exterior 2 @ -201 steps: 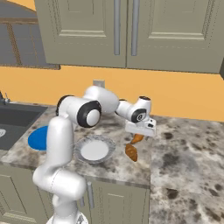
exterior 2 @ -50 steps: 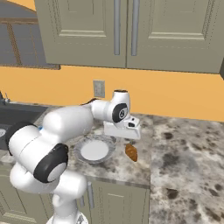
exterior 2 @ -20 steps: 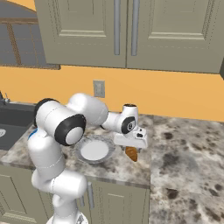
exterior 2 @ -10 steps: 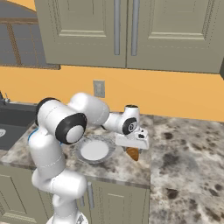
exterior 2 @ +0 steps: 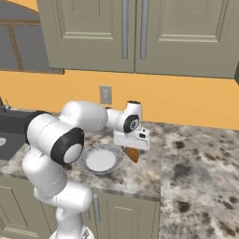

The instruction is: Place the pastries on the plates.

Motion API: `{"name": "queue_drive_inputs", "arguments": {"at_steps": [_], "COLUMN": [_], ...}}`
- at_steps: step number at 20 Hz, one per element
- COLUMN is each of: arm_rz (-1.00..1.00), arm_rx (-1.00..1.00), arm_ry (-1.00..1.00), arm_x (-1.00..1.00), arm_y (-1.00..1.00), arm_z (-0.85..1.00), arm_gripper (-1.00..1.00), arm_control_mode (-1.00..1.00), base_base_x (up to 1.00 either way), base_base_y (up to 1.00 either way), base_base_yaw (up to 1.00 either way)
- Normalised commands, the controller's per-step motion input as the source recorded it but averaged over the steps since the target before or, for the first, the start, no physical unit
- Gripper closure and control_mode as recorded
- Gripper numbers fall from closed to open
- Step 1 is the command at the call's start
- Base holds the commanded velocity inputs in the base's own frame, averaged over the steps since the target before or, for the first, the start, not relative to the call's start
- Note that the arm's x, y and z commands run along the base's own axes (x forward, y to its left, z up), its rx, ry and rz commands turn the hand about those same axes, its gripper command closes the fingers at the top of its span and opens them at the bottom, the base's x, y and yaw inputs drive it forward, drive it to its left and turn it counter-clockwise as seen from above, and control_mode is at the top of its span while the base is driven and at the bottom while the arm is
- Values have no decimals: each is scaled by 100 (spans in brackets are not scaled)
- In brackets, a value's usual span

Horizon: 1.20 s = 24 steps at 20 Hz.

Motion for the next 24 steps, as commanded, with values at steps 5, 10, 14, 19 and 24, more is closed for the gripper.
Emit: {"name": "queue_drive_inputs", "arguments": {"at_steps": [5,10,14,19,24], "arm_rz": [0,0,0,0,0], "arm_rx": [0,0,0,0,0], "arm_ry": [-2,-5,-1,0,2], "arm_x": [-30,-30,0,0,25], "arm_y": [79,66,58,46,18], "arm_z": [8,0,0,-8,-21], "arm_gripper": [100,100,100,100,100], "arm_control_mode": [-100,-100,-100,-100,-100], "base_base_x": [0,0,0,0,0], "base_base_y": [0,0,0,0,0], "base_base_yaw": [0,0,0,0,0]}}
